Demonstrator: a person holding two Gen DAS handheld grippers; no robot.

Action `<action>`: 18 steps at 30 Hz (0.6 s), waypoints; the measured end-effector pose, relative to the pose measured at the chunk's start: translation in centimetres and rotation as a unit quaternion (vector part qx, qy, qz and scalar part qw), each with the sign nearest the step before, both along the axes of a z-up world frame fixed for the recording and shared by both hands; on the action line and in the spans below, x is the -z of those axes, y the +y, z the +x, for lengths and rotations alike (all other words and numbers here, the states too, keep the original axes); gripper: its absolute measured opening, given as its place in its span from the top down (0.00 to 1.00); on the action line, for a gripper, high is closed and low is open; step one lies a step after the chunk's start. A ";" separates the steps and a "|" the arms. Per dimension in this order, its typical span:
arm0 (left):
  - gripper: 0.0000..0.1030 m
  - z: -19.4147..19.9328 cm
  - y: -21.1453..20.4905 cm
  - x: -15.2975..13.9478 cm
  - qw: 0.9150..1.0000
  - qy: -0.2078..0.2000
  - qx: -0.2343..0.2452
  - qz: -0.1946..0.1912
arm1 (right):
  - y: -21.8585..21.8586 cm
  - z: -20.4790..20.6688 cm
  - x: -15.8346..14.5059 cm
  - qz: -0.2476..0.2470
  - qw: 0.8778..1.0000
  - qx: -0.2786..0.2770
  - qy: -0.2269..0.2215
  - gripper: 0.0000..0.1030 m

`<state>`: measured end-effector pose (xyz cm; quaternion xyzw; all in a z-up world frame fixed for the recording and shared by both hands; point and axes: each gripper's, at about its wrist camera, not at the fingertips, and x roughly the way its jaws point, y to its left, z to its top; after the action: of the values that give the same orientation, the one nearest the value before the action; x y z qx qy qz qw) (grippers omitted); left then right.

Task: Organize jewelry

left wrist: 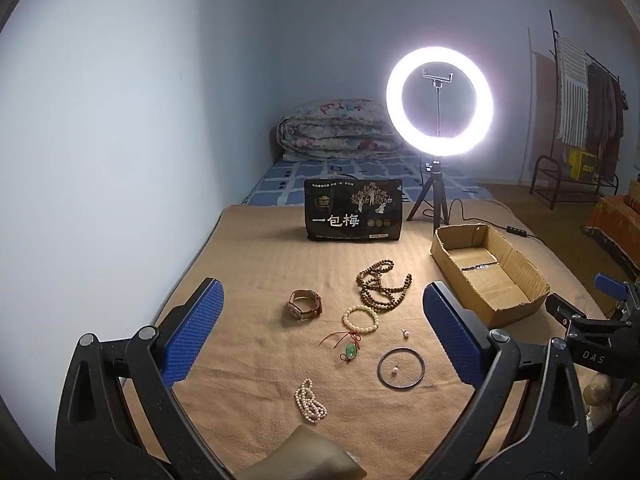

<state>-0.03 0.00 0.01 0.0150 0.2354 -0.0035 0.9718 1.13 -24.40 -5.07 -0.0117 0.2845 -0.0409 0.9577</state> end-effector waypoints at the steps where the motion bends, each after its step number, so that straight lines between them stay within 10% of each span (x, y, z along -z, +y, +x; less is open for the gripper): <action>1: 0.01 0.0 0.0 0.0 1.000 0.000 0.000 0.000 | 0.0 0.0 0.0 0.000 1.000 0.001 0.000 0.00; 18: 0.02 0.0 0.0 0.0 1.000 0.000 0.000 0.001 | 0.0 0.0 0.0 0.002 1.000 0.001 0.000 0.00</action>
<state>-0.04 0.00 0.02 0.0156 0.2350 -0.0033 0.9719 1.11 -24.40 -5.07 -0.0093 0.2850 -0.0417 0.9576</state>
